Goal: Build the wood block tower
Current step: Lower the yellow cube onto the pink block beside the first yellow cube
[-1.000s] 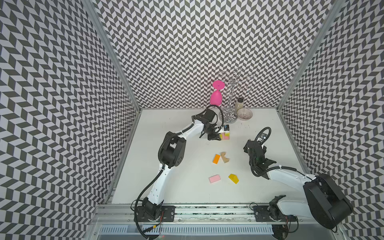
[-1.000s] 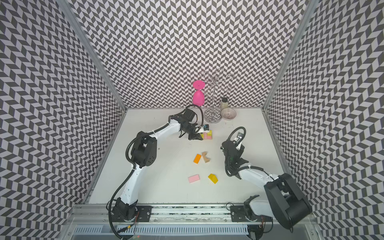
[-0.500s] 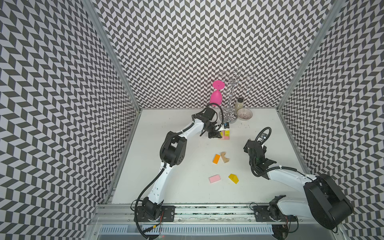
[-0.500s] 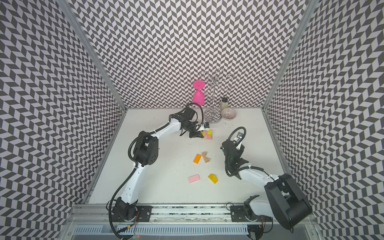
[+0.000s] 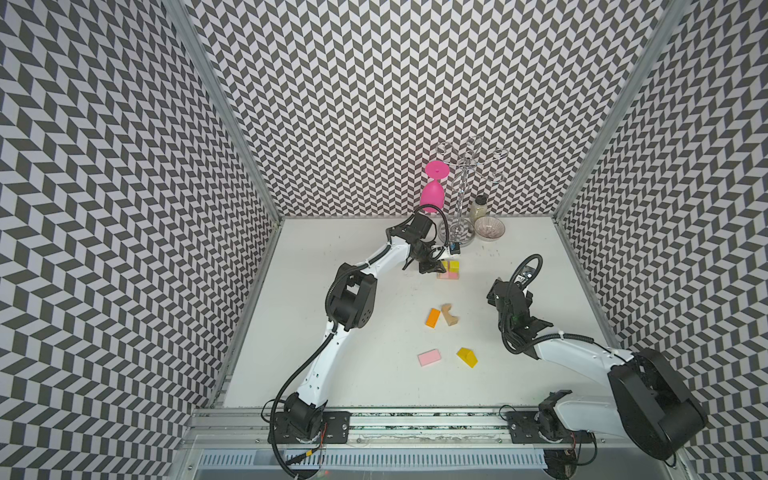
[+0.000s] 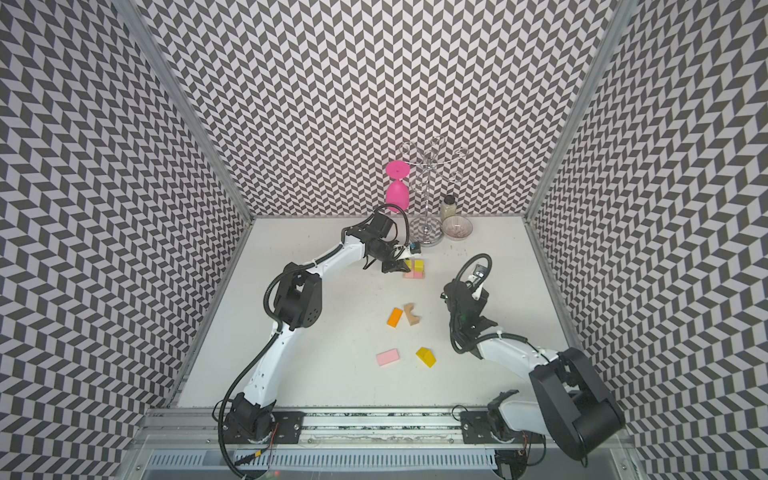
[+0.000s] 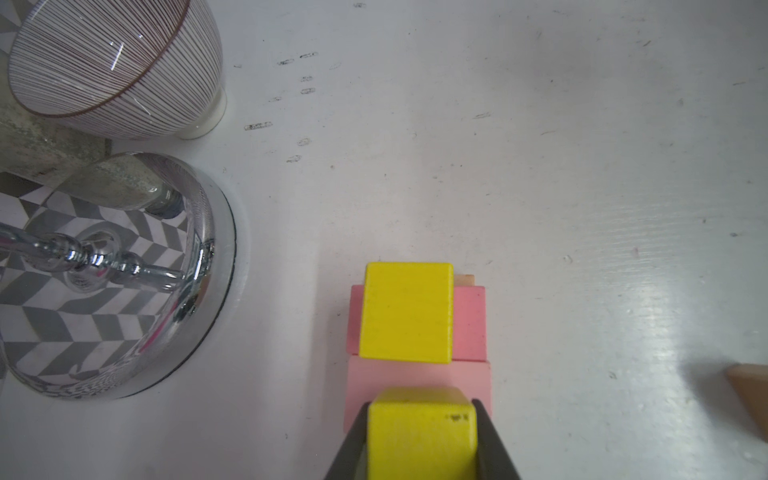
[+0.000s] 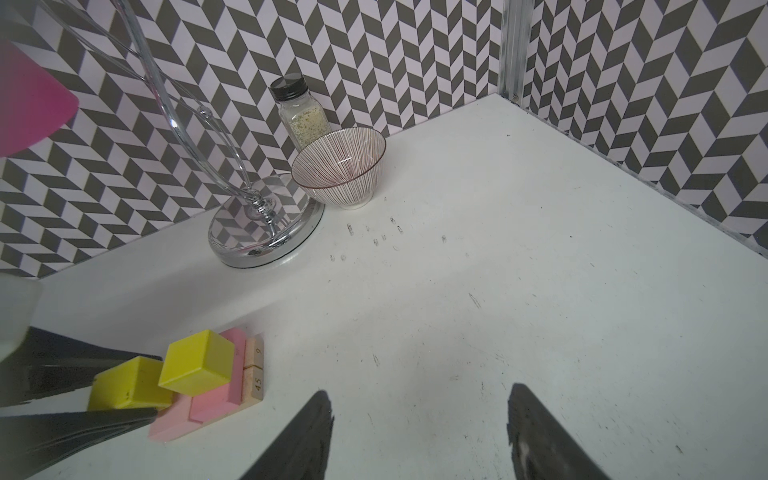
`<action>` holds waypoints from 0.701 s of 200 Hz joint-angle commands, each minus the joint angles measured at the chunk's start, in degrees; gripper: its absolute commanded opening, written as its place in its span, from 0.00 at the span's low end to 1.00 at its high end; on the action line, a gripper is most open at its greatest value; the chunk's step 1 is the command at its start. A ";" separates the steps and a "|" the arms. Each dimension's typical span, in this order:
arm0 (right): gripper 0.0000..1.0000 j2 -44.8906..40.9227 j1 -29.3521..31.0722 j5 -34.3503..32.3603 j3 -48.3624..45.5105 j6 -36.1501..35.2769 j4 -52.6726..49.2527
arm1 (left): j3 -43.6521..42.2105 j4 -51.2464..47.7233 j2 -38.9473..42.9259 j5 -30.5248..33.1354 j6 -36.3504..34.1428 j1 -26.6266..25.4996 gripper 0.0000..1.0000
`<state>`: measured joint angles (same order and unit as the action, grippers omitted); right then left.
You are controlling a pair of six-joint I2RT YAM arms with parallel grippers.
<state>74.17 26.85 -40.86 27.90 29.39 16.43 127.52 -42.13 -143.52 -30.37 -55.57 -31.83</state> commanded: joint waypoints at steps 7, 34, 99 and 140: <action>0.66 -1.48 0.31 -0.58 -0.74 -0.38 2.91 | 1.94 -0.89 -0.78 -1.80 -1.20 0.02 0.03; 0.66 -1.49 0.39 -0.53 -0.74 -0.36 2.93 | 1.94 -1.66 -0.96 -2.66 -2.16 -0.03 0.08; 0.66 -1.57 0.39 -0.53 -0.83 -0.47 3.00 | 1.94 -0.68 -1.28 -2.24 -1.34 -0.07 0.17; 0.66 -1.53 0.48 -0.54 -0.88 -0.46 3.00 | 1.94 0.22 -1.50 -1.30 -0.95 -0.33 0.31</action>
<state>74.15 26.87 -40.86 27.77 29.36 16.78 127.52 -42.24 -144.11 -31.18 -55.83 -31.83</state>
